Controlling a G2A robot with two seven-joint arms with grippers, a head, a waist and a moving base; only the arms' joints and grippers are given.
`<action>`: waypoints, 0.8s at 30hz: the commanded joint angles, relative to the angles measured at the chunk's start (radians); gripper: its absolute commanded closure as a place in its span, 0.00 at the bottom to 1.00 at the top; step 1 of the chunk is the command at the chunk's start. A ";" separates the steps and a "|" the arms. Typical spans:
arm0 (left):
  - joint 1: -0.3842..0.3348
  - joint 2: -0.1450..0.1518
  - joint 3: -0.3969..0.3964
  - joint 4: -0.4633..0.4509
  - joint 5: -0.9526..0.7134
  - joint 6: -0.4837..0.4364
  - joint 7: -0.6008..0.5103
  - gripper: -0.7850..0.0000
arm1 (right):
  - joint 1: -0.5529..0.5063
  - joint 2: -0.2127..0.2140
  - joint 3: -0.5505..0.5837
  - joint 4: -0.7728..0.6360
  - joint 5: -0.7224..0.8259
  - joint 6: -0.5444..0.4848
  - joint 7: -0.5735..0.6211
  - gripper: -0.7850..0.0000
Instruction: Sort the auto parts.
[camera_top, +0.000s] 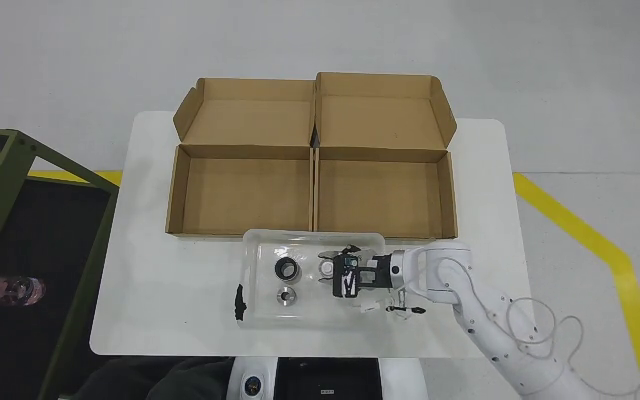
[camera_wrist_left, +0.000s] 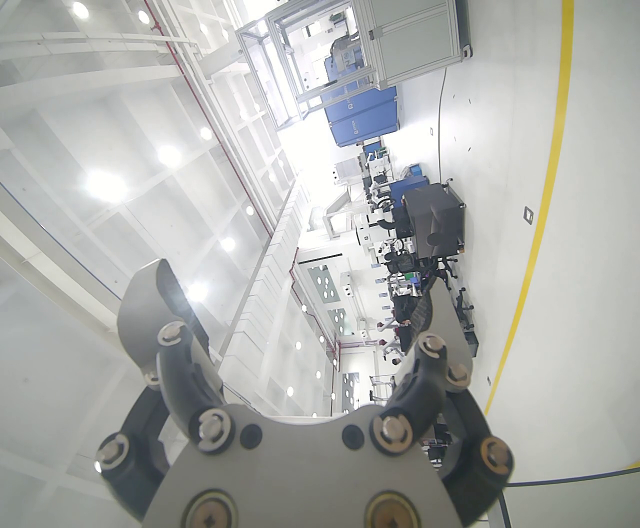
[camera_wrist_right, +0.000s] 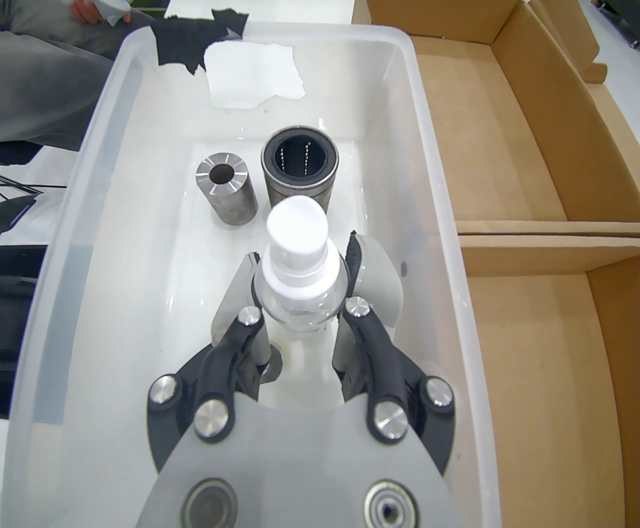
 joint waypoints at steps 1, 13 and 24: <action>0.000 0.000 0.000 0.000 0.000 0.000 0.000 0.00 | 0.005 -0.001 0.001 -0.002 0.010 0.006 -0.016 1.00; 0.000 0.000 0.000 0.000 0.000 0.000 0.000 0.00 | 0.049 -0.012 0.007 -0.012 0.079 0.035 -0.109 1.00; 0.000 0.000 0.000 0.000 0.000 0.000 0.000 0.00 | 0.099 -0.018 0.035 -0.021 0.102 0.064 -0.165 1.00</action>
